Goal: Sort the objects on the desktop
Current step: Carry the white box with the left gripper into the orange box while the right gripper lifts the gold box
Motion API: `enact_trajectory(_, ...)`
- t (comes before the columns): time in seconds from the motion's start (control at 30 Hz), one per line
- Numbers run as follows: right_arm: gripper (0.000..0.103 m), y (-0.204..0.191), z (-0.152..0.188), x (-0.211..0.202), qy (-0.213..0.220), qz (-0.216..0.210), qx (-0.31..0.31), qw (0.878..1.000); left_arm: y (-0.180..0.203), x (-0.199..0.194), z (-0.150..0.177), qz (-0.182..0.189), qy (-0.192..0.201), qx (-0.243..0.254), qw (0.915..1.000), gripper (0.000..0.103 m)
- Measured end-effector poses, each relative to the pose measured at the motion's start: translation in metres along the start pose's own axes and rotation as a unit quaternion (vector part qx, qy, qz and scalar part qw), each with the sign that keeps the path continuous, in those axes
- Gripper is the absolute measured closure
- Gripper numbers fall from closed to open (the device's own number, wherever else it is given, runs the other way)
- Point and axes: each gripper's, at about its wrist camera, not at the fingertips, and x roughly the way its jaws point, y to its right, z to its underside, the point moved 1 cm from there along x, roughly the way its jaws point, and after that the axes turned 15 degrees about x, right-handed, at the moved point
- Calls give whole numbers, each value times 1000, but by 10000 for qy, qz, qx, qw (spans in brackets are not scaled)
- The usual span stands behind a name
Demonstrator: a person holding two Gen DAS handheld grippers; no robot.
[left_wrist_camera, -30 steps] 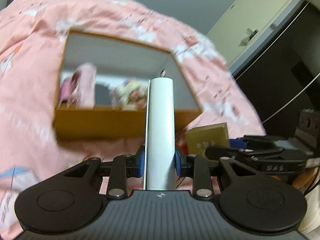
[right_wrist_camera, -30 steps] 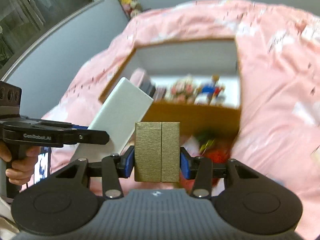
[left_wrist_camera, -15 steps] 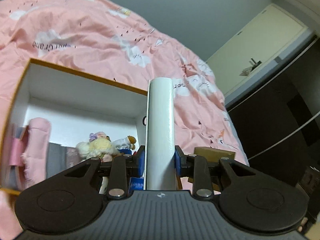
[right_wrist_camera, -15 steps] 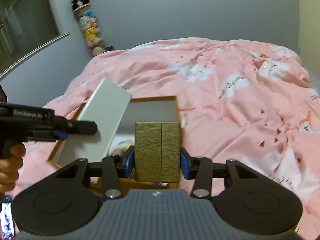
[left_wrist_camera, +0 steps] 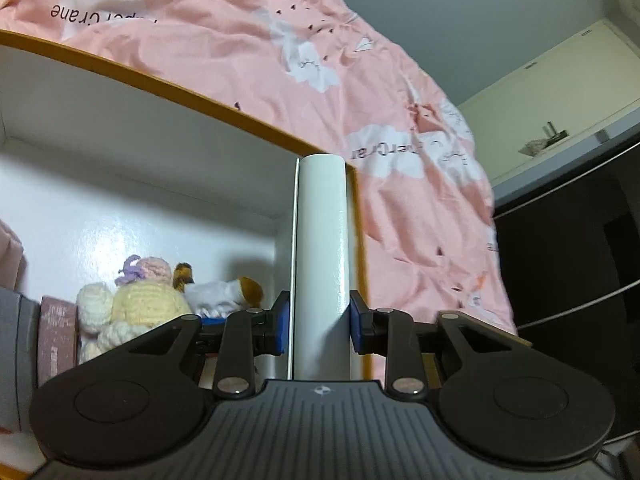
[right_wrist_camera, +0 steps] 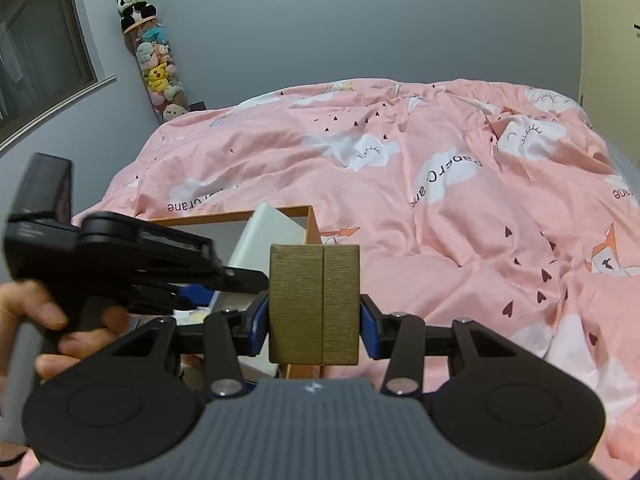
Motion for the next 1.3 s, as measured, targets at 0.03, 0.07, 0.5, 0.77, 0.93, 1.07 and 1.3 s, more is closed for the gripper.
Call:
enact_trajectory(0.03,55,1,0,1,-19,-18,21,10000,0,3,1,-40,-16,-4,10000,71)
enact_trajectory(0.07,55,3,1,2,-37,-32,33,10000,-1,7,2,-70,-43,-18,10000,71)
enact_trajectory(0.5,55,14,11,22,-283,4,192,9994,1,36,14,-507,-272,152,9982,70)
enact_trajectory(0.77,55,14,13,22,-304,20,192,9994,-3,32,12,-174,-454,295,9984,64)
enact_trajectory(0.93,55,15,14,21,-316,21,207,9993,-2,28,13,174,-386,427,9982,61)
enact_trajectory(1.07,55,15,15,21,-323,27,209,9993,-1,30,12,188,-466,603,9969,66)
enact_trajectory(1.3,55,15,15,22,-325,55,190,9993,-1,31,10,225,-522,830,9949,81)
